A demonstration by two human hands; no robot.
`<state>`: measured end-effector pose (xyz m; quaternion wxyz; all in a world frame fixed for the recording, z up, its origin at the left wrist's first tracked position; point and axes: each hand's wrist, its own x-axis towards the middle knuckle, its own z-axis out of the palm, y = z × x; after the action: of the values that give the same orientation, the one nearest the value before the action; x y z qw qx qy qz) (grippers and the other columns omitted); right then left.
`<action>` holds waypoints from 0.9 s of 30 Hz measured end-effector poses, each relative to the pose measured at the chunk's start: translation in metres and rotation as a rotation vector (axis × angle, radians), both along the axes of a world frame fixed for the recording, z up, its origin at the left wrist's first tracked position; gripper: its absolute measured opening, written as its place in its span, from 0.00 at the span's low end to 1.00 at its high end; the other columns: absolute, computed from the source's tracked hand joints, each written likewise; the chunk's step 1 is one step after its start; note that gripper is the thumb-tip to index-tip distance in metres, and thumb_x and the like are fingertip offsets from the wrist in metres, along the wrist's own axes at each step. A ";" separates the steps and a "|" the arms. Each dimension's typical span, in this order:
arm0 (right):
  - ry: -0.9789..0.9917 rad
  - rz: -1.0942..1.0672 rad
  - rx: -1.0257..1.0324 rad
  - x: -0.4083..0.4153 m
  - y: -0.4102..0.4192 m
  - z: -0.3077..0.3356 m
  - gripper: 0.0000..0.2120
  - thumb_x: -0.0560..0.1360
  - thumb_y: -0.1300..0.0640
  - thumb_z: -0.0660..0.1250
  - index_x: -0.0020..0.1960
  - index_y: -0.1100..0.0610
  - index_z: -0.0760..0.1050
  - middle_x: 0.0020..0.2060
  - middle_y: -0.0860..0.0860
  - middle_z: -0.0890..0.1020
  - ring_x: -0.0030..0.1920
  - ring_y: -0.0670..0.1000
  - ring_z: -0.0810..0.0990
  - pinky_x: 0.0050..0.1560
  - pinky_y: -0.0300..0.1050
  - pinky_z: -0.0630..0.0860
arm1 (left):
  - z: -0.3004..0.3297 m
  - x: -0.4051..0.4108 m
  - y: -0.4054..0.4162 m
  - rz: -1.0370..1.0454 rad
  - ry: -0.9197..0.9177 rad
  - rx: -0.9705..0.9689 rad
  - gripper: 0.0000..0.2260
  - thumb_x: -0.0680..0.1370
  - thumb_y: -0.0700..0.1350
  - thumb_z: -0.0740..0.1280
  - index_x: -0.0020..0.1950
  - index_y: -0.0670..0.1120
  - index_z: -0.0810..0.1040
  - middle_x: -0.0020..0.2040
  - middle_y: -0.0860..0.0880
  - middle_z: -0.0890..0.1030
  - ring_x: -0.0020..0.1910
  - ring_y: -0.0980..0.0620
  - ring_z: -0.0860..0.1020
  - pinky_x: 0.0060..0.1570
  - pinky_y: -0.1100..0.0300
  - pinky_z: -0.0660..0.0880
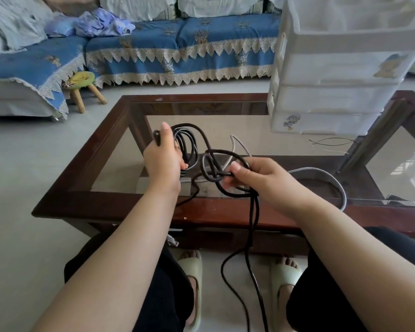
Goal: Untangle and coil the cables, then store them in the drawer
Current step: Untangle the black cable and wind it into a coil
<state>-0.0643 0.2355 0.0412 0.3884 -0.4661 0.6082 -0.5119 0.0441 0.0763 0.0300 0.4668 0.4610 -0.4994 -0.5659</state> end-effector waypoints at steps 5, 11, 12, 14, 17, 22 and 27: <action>0.115 -0.064 0.165 0.008 -0.007 -0.003 0.28 0.67 0.32 0.63 0.38 0.59 0.74 0.30 0.49 0.72 0.35 0.47 0.73 0.43 0.41 0.70 | -0.004 -0.005 0.010 -0.046 -0.279 -0.402 0.21 0.80 0.62 0.57 0.34 0.48 0.71 0.29 0.51 0.74 0.30 0.49 0.76 0.33 0.53 0.76; 0.252 0.043 0.174 0.002 -0.010 -0.009 0.10 0.70 0.55 0.73 0.43 0.60 0.74 0.31 0.46 0.74 0.34 0.45 0.73 0.40 0.43 0.71 | -0.003 -0.008 0.009 -0.024 -0.434 -0.550 0.21 0.81 0.59 0.58 0.38 0.45 0.73 0.31 0.52 0.75 0.32 0.55 0.76 0.32 0.62 0.70; 0.275 0.052 0.146 0.003 -0.009 -0.008 0.04 0.71 0.62 0.70 0.43 0.59 0.74 0.30 0.44 0.75 0.32 0.45 0.74 0.39 0.40 0.71 | -0.004 -0.008 0.007 -0.032 -0.424 -0.503 0.21 0.80 0.60 0.58 0.36 0.46 0.73 0.31 0.51 0.75 0.32 0.52 0.76 0.33 0.58 0.73; 0.247 0.072 0.129 0.007 -0.006 -0.003 0.05 0.75 0.66 0.63 0.48 0.60 0.75 0.32 0.46 0.79 0.33 0.46 0.80 0.37 0.39 0.75 | -0.005 -0.008 0.001 -0.049 -0.398 -0.411 0.22 0.80 0.61 0.58 0.34 0.47 0.71 0.29 0.51 0.73 0.32 0.48 0.76 0.36 0.48 0.78; 0.067 0.150 0.124 0.009 -0.001 0.003 0.06 0.80 0.59 0.61 0.54 0.58 0.75 0.39 0.54 0.82 0.31 0.48 0.80 0.36 0.39 0.76 | -0.007 -0.007 -0.003 -0.054 -0.383 -0.360 0.22 0.79 0.62 0.58 0.33 0.48 0.70 0.29 0.51 0.73 0.32 0.46 0.76 0.40 0.41 0.80; -0.138 0.333 0.216 0.007 0.001 0.002 0.37 0.73 0.33 0.54 0.51 0.69 0.74 0.38 0.46 0.83 0.33 0.48 0.74 0.40 0.42 0.73 | -0.007 -0.008 -0.007 -0.056 -0.430 -0.329 0.21 0.79 0.62 0.58 0.39 0.46 0.75 0.33 0.49 0.77 0.37 0.47 0.80 0.42 0.44 0.81; -0.021 0.259 0.292 0.010 -0.002 -0.009 0.12 0.72 0.53 0.72 0.43 0.57 0.71 0.32 0.47 0.79 0.31 0.43 0.76 0.33 0.36 0.72 | -0.004 -0.008 -0.005 -0.064 -0.429 -0.337 0.21 0.80 0.61 0.59 0.41 0.45 0.76 0.34 0.48 0.78 0.37 0.48 0.80 0.40 0.45 0.81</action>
<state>-0.0540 0.2338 0.0324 0.5207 -0.4738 0.6067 -0.3690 0.0362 0.0711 0.0258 0.4023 0.4703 -0.6882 -0.3786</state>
